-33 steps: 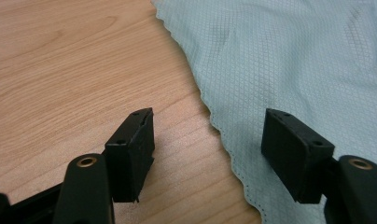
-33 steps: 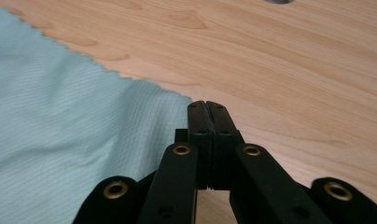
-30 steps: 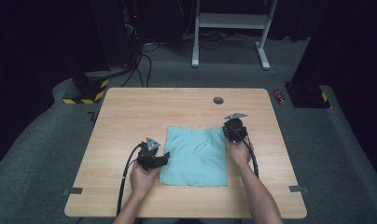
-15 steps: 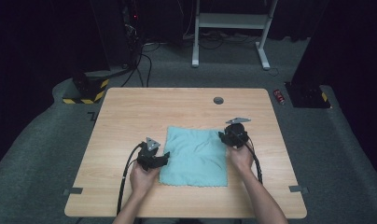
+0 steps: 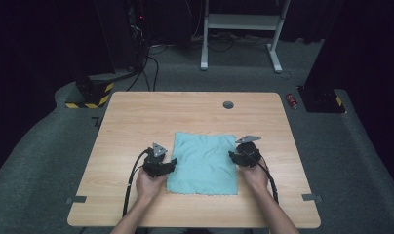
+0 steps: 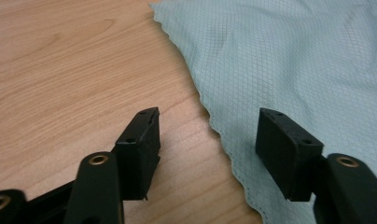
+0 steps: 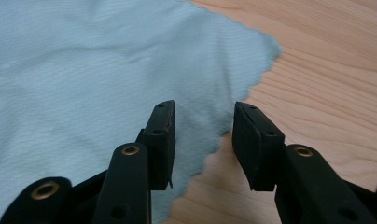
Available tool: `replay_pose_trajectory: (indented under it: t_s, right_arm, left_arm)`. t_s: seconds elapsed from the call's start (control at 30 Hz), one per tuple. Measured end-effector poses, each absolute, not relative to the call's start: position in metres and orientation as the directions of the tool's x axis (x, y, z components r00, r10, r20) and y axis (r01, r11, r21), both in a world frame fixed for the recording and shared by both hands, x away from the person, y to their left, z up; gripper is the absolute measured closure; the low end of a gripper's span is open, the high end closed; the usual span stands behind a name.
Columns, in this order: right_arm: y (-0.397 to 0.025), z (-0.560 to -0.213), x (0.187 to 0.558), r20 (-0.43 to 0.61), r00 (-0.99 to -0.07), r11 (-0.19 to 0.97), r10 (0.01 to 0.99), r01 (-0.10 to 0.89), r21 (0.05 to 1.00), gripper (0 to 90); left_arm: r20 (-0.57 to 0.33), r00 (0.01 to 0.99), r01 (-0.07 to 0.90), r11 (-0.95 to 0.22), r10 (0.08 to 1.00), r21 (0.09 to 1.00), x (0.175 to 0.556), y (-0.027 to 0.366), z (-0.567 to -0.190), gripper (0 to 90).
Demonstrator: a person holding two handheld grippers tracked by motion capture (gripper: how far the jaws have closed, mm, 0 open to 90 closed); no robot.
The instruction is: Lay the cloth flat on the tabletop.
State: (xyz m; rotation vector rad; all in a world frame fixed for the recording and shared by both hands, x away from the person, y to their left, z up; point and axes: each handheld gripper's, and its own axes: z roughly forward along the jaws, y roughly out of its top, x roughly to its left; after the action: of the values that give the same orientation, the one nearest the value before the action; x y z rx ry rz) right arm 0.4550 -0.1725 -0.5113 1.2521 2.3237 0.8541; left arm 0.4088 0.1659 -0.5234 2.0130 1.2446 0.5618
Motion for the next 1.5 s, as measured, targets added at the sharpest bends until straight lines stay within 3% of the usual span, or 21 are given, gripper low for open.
replay_pose_trajectory:
  t_s: [0.2, 0.33, 0.6, 0.67, 0.83, 1.0, 1.23, 1.5]
  right_arm:
    - [-0.177, -0.504, 0.443, -0.009, -0.560, 0.404, 0.829, 0.588, 0.701, 62.2]
    - [-0.161, -0.504, 0.415, -0.010, -0.683, 0.491, 0.730, 0.514, 0.703, 65.1]
    - [-0.165, -0.516, 0.401, -0.011, -0.710, 0.517, 0.704, 0.502, 0.693, 63.9]
    - [-0.172, -0.516, 0.402, -0.014, -0.700, 0.511, 0.714, 0.507, 0.694, 63.8]
    - [-0.178, -0.511, 0.393, -0.020, -0.693, 0.507, 0.720, 0.506, 0.698, 61.6]
    - [-0.177, -0.505, 0.371, -0.025, -0.739, 0.532, 0.674, 0.461, 0.710, 64.6]
    - [-0.180, -0.514, 0.365, -0.042, -0.763, 0.582, 0.645, 0.454, 0.674, 80.9]
    - [-0.180, -0.511, 0.368, -0.077, -0.793, 0.633, 0.604, 0.419, 0.651, 86.1]
  left_arm:
    - [0.006, 0.457, 0.583, -0.305, 0.889, 0.753, 0.426, 0.157, -0.512, 41.2]
    - [0.042, 0.465, 0.588, -0.344, 0.884, 0.732, 0.445, 0.146, -0.513, 41.4]
    - [0.062, 0.389, 0.645, -0.319, 0.919, 0.695, 0.461, 0.162, -0.517, 38.6]
    - [0.077, 0.379, 0.659, -0.327, 0.922, 0.678, 0.456, 0.169, -0.513, 38.8]
    - [-0.004, 0.461, 0.609, -0.313, 0.887, 0.729, 0.419, 0.173, -0.501, 38.9]
    - [0.022, 0.546, 0.568, -0.389, 0.838, 0.726, 0.391, 0.165, -0.501, 38.2]
    - [0.049, 0.560, 0.569, -0.427, 0.827, 0.703, 0.380, 0.161, -0.513, 37.0]
    - [0.003, 0.553, 0.584, -0.389, 0.833, 0.713, 0.372, 0.165, -0.520, 37.0]
